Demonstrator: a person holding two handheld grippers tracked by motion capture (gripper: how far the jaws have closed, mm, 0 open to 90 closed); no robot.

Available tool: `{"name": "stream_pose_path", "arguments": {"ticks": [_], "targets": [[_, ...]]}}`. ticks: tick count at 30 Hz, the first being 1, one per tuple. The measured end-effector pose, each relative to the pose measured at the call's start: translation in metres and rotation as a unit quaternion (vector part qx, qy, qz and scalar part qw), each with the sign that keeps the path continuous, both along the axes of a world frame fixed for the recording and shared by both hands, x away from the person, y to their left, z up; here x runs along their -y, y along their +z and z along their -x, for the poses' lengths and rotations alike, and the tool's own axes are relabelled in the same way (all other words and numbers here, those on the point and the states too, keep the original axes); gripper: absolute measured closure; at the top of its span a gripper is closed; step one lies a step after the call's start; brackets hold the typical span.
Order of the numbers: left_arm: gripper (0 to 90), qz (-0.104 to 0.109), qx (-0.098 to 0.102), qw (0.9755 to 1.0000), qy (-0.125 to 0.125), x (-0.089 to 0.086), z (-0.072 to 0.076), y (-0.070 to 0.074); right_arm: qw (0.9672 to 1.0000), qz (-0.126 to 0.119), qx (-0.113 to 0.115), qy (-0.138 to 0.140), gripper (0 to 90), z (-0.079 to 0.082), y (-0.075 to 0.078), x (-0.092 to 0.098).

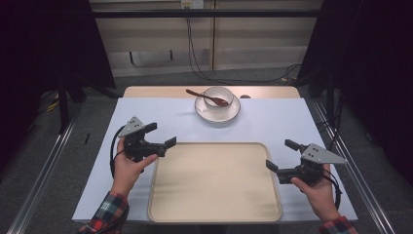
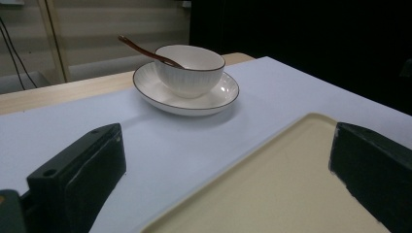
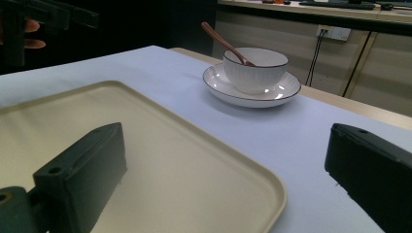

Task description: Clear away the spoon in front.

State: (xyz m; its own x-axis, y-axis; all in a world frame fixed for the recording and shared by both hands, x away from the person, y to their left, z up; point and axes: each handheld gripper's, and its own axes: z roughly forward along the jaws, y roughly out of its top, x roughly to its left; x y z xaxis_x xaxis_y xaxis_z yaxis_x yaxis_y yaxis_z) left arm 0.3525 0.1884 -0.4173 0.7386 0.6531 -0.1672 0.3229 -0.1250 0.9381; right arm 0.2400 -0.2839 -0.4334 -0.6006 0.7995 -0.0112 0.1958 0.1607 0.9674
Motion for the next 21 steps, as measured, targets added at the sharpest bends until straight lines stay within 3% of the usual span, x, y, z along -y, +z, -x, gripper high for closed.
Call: {"name": "stream_pose_path", "arguments": {"ticks": [11, 21], "targets": [[0.0, -0.002, -0.005, 1.0, 0.008, 0.018, -0.018, 0.0, 1.0, 0.001, -0.004, 0.005, 1.1, 0.0, -0.001, -0.003], [0.0, 0.018, -0.005, 0.9997, 0.013, 0.03, -0.033, 0.004, 0.9999, -0.001, -0.007, 0.013, 1.3, 0.0, -0.001, -0.004]]}}
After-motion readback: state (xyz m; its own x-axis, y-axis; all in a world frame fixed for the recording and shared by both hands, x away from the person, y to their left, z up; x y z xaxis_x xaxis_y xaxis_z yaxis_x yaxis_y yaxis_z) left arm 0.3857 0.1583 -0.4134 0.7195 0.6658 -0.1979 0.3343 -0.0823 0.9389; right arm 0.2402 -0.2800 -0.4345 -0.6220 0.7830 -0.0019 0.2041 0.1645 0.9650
